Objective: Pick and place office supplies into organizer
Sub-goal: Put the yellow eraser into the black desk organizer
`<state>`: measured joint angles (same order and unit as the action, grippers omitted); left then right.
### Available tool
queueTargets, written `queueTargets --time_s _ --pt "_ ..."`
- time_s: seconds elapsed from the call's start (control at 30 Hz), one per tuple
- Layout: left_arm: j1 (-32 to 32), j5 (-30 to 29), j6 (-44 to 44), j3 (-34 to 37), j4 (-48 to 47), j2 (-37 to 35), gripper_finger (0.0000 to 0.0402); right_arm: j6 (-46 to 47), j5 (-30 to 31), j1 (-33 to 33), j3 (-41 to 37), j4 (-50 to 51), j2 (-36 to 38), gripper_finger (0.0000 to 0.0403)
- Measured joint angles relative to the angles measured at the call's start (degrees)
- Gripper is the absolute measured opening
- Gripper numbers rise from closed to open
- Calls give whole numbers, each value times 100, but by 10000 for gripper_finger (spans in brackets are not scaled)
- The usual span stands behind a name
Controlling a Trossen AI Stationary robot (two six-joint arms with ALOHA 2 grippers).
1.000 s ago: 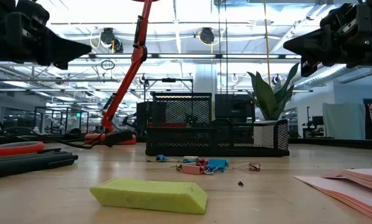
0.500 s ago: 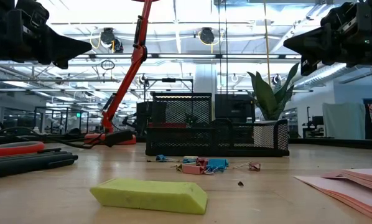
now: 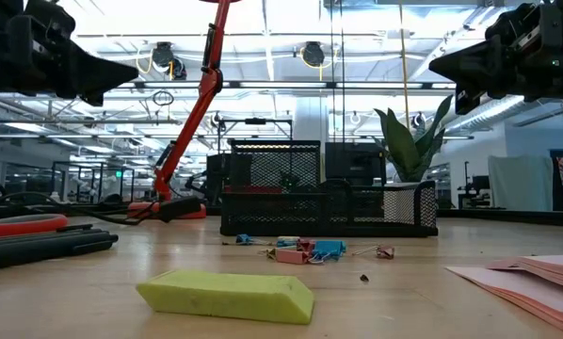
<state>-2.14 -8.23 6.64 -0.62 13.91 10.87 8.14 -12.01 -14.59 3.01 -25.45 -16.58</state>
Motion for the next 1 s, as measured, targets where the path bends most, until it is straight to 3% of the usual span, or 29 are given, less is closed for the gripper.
queueTargets --time_s 0.33,0.8,1.0 --pt "-56 186 -591 0 -84 0 21 -71 6 0 2 32 0 4" --pt "-56 447 -588 0 223 0 21 -266 10 1 1 52 -4 4" --pt "-225 920 -538 -317 629 294 21 -328 11 2 2 50 -11 4"
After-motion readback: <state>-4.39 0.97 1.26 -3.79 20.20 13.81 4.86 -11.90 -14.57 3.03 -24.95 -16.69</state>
